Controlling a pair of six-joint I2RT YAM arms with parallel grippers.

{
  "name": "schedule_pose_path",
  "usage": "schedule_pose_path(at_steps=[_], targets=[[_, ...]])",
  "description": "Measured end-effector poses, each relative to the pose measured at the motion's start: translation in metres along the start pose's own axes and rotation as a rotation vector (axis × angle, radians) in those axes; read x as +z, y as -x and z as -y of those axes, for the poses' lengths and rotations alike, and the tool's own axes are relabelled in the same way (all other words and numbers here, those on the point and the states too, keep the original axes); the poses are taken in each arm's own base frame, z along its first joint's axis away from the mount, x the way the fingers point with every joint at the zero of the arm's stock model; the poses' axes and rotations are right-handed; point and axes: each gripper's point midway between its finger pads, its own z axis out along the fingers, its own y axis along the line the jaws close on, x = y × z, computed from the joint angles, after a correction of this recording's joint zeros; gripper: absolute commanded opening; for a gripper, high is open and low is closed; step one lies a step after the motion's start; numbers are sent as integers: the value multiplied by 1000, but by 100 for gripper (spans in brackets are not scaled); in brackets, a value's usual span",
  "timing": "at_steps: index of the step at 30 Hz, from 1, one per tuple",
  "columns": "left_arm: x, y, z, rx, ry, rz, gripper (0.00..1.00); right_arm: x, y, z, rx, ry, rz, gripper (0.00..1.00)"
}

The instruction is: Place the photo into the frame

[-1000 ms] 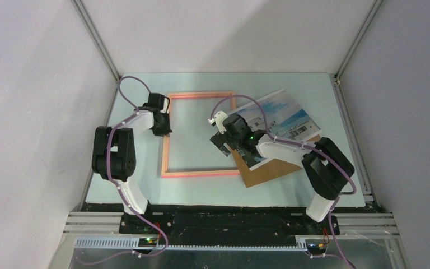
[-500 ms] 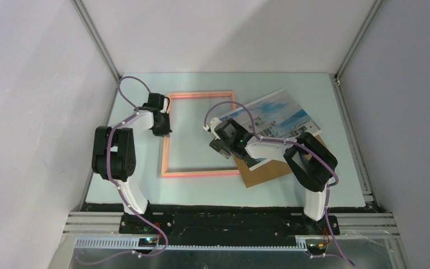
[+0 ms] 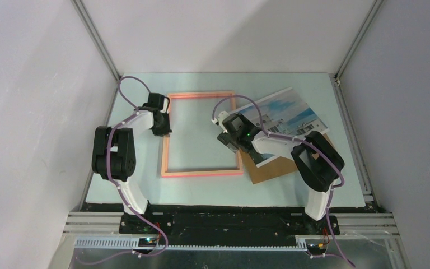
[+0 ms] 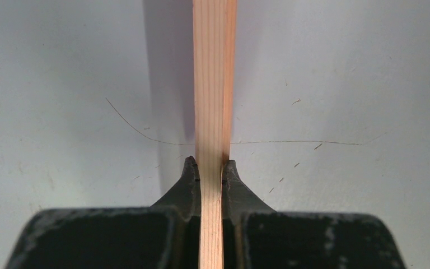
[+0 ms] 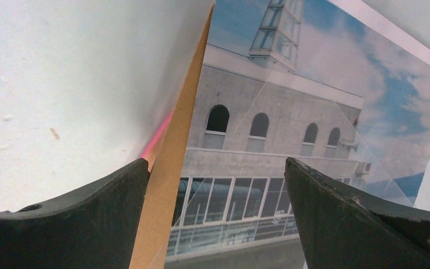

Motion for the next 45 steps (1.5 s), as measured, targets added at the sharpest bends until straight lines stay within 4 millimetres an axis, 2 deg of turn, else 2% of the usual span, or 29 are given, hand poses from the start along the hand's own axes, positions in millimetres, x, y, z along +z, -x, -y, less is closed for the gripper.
schedule_pose_path(at_steps=[9,14,18,23,26,30,33,36,41,45], targets=[[0,0,-1,0,3,1,0,-14,0,45,82,-54,6,92],[0,0,-1,0,4,1,0,-12,-10,53,116,-43,-24,91],[0,0,-1,0,3,0,0,-18,-14,45,154,40,-30,92],[0,0,-1,0,3,1,0,-48,-4,39,193,129,38,94],[0,0,-1,0,3,1,0,-65,-6,33,192,170,62,97],[0,0,-1,0,3,1,0,-74,-27,14,168,227,31,99],[0,0,-1,0,3,1,0,-81,-53,-5,134,280,-16,99],[0,0,-1,0,3,1,0,-87,-69,-20,106,318,-45,99],[0,0,-1,-1,3,1,0,-91,-81,-37,70,352,-64,99],[0,0,-1,0,4,0,0,-92,-79,-41,54,351,-55,99]])
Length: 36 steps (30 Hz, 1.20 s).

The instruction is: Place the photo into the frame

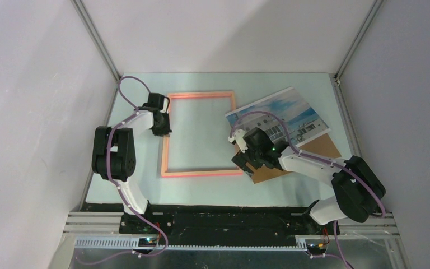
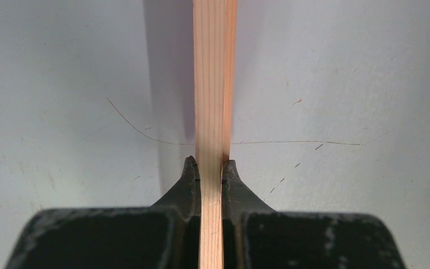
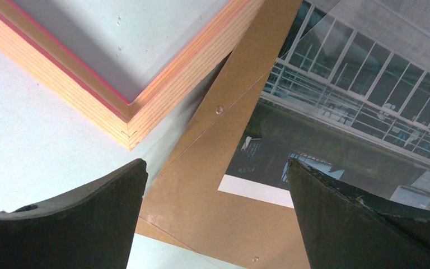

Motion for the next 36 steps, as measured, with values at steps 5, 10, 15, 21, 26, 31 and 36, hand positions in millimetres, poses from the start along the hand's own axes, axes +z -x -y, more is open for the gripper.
schedule_pose_path(at_steps=[5,10,15,21,26,31,36], targets=[[0,0,0,0,-1,1,0,7,3,2,-17,-39,2,99],[0,0,0,0,-1,0,0,15,-1,7,-27,-84,-22,99],[0,0,0,0,0,1,0,19,-3,14,-28,-127,-33,98],[0,1,-4,7,16,4,0,23,-3,28,-7,-175,-32,98],[-2,6,-7,24,33,16,0,29,-11,43,28,-210,-63,97],[-3,10,-11,39,51,25,0,32,-7,49,49,-218,-65,97],[-4,12,-16,48,76,29,0,31,-5,54,73,-216,-64,98]])
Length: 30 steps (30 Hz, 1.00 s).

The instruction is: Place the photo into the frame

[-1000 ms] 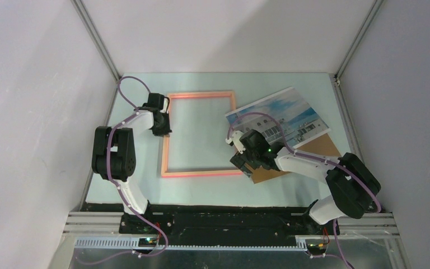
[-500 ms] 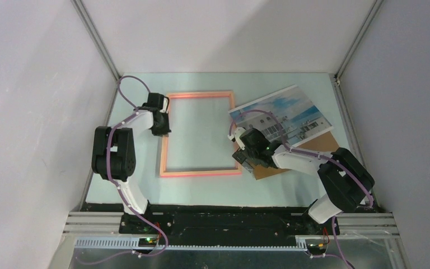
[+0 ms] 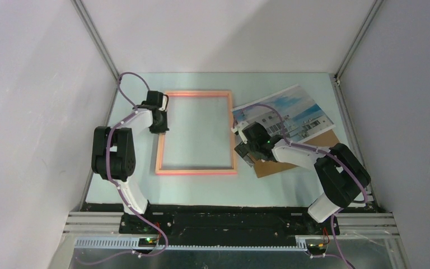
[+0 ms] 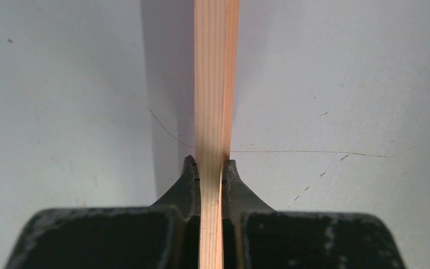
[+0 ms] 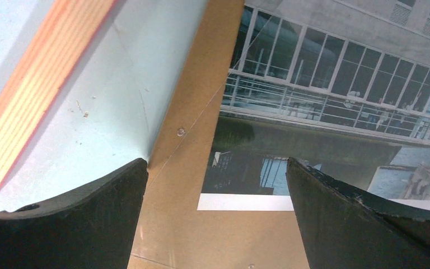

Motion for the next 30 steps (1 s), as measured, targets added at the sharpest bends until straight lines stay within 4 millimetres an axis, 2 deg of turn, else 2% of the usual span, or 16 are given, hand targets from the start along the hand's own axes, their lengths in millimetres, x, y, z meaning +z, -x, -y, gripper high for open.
schedule_pose_path(at_steps=[6,9,11,12,13,14,17,19,26,29,30], targets=[[1,2,-8,-2,20,0,0,0,6,5,40,19,11,99],[1,3,-10,3,30,-2,1,-6,7,1,48,55,20,99],[1,6,-12,10,37,0,9,-16,13,-1,56,84,48,100],[1,8,-12,13,39,1,17,-20,15,0,59,92,62,100],[1,10,-13,17,43,5,21,-27,20,0,64,105,85,99],[1,10,-14,23,45,5,31,-32,23,2,68,109,102,99],[2,12,-23,51,96,6,51,-50,32,13,92,116,158,99],[3,10,-33,69,141,-2,57,-58,34,25,111,104,177,99],[0,14,-46,89,199,-1,76,-76,19,67,196,48,182,99],[-4,19,-45,91,193,12,93,-82,6,93,265,2,173,99],[-7,21,-42,90,183,19,96,-84,0,104,300,-16,168,99]])
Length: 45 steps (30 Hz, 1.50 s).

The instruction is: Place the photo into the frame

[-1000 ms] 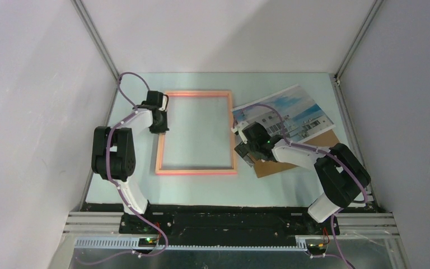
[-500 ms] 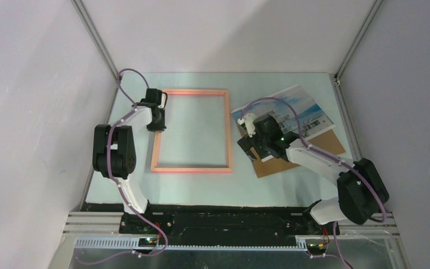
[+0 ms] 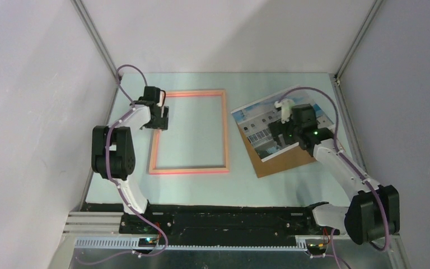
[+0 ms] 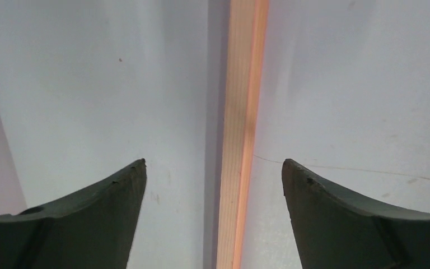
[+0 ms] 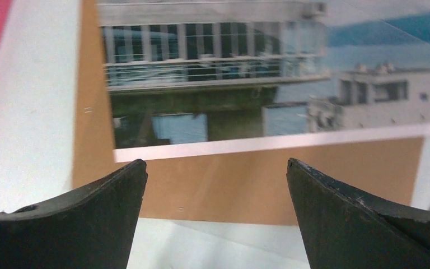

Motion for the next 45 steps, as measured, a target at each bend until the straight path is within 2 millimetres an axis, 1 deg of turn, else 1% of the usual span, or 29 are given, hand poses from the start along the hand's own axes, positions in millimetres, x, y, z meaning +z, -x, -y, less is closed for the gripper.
schedule_pose_path(at_steps=[1,3,5,8,10,12,13,15,16,17,18,20,22,25,28,31,34,40,45], targets=[[-3,1,2,3,-9,6,99,-2,-2,11,26,-21,-1,99],[-13,7,8,3,-39,31,100,-6,-8,34,82,-64,-7,100],[-29,16,20,18,-80,70,100,-9,-17,59,145,-111,-18,99],[-64,38,54,69,-168,165,100,-16,-33,93,238,-174,-36,99],[-92,53,89,120,-248,236,100,-19,-43,110,288,-206,-46,99],[-121,66,128,169,-347,299,100,-20,-56,126,343,-228,-64,99],[-134,70,147,190,-403,322,100,-18,-59,127,352,-222,-73,99],[-159,73,187,224,-517,350,100,-19,-74,142,407,-244,-93,99],[-167,74,200,234,-556,355,100,-19,-79,147,425,-248,-102,99],[-176,74,219,243,-609,355,100,-18,-86,152,447,-254,-111,99],[-181,74,234,248,-646,353,100,-18,-92,157,466,-259,-119,99],[-185,73,263,251,-710,333,100,-19,-104,167,499,-268,-134,99],[-181,67,288,251,-754,293,100,-20,-114,176,526,-278,-141,99],[-168,54,321,241,-800,216,100,-18,-127,190,557,-281,-157,98],[-153,38,346,229,-821,142,99,-15,-133,203,582,-279,-161,98],[-141,22,361,212,-825,77,99,-11,-136,214,595,-273,-156,98],[-137,11,370,194,-834,27,98,-7,-136,220,601,-264,-151,98],[-146,2,393,176,-885,-18,96,4,-135,231,608,-242,-147,98],[-152,-13,407,182,-921,-61,96,12,-135,236,613,-225,-146,98]])
